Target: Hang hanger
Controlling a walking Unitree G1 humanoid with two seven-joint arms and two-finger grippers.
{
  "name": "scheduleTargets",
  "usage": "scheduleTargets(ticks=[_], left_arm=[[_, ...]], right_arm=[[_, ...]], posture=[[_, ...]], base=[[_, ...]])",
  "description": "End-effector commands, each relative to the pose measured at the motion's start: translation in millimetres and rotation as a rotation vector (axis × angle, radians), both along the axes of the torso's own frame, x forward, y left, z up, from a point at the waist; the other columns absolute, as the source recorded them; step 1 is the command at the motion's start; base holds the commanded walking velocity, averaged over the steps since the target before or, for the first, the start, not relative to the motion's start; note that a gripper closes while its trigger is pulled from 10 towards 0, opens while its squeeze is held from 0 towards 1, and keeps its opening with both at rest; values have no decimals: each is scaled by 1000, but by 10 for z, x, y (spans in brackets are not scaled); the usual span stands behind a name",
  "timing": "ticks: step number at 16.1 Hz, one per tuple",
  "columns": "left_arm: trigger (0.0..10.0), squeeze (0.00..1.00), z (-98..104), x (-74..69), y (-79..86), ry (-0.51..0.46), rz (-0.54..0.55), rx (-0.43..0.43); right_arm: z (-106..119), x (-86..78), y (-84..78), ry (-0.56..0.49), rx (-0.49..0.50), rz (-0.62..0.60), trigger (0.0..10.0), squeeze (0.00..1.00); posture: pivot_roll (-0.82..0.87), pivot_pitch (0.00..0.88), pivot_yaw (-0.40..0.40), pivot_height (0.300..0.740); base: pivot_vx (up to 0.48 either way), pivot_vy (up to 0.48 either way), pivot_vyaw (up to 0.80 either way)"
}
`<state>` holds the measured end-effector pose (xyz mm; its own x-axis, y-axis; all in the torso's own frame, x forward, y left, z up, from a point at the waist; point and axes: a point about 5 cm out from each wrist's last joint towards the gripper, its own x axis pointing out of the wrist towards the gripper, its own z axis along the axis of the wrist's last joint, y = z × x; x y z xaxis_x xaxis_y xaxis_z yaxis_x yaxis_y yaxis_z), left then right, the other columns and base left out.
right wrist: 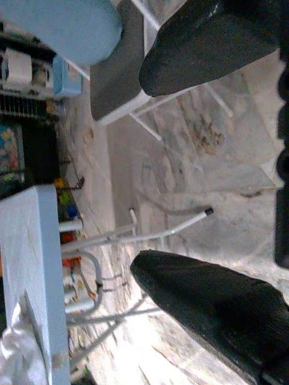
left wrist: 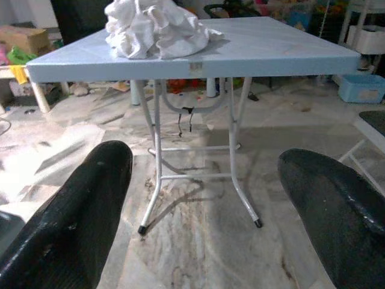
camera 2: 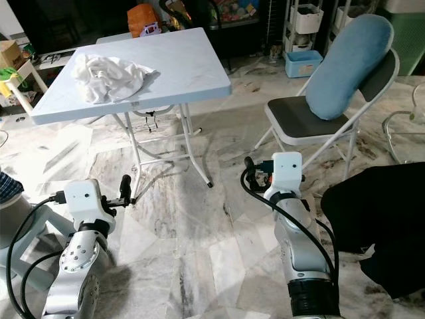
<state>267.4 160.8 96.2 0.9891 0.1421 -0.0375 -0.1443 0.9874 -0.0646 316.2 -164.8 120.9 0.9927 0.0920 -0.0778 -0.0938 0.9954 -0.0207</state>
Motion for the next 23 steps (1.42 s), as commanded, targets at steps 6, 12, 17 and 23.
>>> scheduleTargets(ticks=[6,12,17,23], left_arm=[[10000,0,-28,-149,104,6,69,-21],[10000,0,0,-91,91,21,44,-20],[10000,0,-16,-58,24,44,3,-24],[10000,0,40,6,70,38,-2,-7]], right_arm=[[75,-6,20,-50,-115,52,10000,0],[82,-21,121,-59,-69,71,10000,0],[82,-49,116,-64,-33,41,10000,0],[106,-33,121,-80,-21,23,10000,0]], posture=[[-50,0,41,740],[-50,0,69,740],[-70,0,110,740],[-60,0,130,740]], base=[[0,0,0],[0,0,630],[0,463,160],[0,480,0]])
